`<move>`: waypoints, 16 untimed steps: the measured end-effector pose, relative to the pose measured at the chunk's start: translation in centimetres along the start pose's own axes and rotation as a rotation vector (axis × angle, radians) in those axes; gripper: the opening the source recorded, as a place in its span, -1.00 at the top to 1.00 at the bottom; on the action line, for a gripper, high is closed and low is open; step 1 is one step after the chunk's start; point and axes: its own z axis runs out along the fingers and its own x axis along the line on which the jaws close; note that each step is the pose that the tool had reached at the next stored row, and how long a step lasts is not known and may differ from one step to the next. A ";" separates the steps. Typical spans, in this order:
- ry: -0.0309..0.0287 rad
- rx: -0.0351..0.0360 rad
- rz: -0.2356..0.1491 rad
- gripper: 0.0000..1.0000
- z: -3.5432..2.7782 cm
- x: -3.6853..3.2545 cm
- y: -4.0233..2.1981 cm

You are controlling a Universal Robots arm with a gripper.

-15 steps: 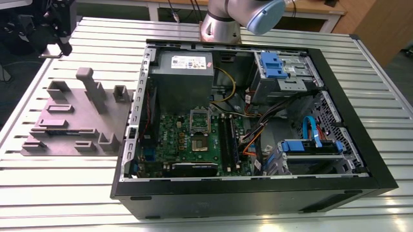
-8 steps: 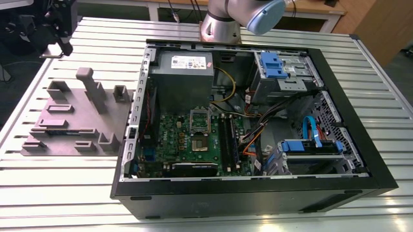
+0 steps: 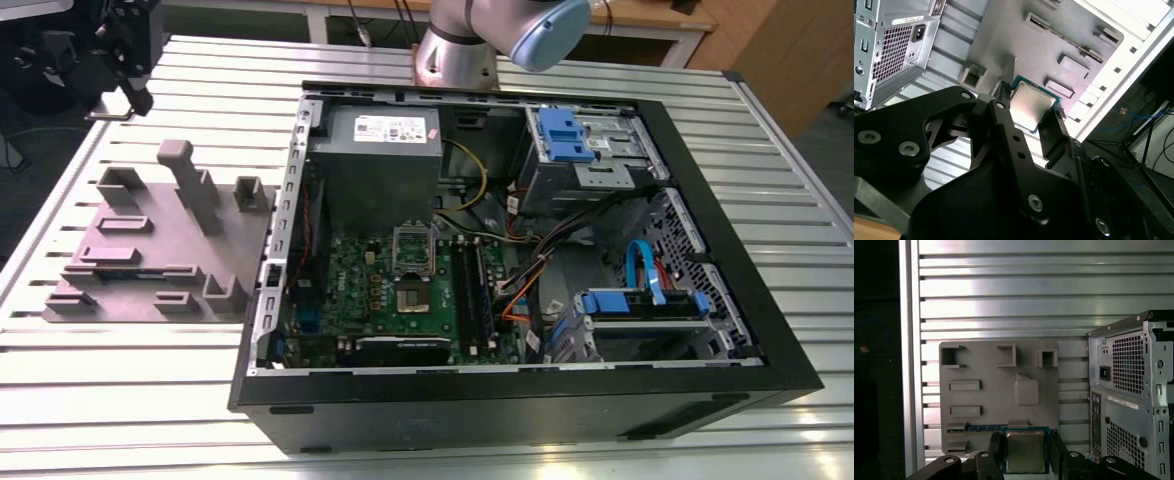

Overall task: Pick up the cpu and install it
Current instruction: 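Pick up the cpu and move it towards the insertion slot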

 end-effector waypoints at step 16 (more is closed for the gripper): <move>0.0001 0.0001 0.000 0.06 0.00 -0.39 0.02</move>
